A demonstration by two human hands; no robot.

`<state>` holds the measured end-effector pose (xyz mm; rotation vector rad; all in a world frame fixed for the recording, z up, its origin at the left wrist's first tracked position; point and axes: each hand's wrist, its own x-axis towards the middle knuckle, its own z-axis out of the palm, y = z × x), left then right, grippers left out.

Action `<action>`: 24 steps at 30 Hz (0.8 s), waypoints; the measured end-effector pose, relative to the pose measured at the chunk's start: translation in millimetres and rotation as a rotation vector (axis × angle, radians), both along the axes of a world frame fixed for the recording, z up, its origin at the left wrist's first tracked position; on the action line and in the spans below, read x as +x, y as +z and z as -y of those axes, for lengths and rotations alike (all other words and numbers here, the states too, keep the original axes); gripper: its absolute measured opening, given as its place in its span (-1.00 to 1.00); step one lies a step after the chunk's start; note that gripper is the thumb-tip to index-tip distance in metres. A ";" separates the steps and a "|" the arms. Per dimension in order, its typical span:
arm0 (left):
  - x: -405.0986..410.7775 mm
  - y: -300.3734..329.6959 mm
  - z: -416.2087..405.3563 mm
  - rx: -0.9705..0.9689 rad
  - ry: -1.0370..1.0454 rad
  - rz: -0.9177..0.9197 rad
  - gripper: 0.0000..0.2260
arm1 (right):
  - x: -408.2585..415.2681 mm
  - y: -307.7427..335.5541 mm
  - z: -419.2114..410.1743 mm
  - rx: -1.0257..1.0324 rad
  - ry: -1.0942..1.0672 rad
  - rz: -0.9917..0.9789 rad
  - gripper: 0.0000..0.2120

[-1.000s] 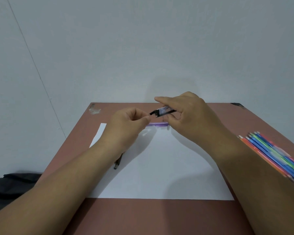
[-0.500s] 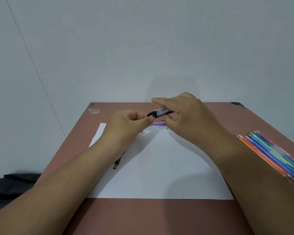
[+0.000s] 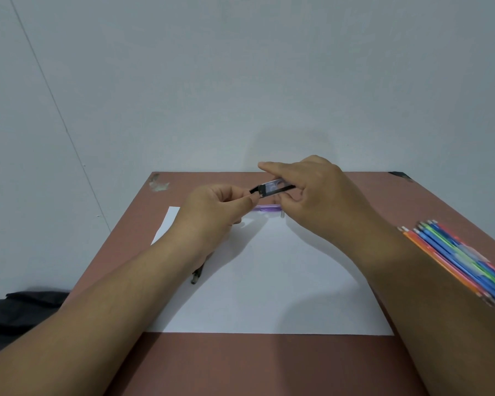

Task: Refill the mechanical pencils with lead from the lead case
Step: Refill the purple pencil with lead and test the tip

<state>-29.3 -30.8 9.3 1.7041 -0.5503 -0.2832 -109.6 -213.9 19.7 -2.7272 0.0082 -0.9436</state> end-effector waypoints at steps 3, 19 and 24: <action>-0.8 1.1 -0.5 0.003 -0.002 0.010 -0.88 | -0.6 0.7 0.2 0.007 -0.009 -0.009 -0.43; -1.0 2.6 -1.2 -0.012 0.019 0.052 -0.91 | -2.2 2.6 2.4 0.071 -0.038 -0.031 -0.42; -0.5 3.1 -2.0 -0.018 0.018 0.076 -0.92 | -2.5 2.9 3.8 0.077 -0.045 -0.034 -0.43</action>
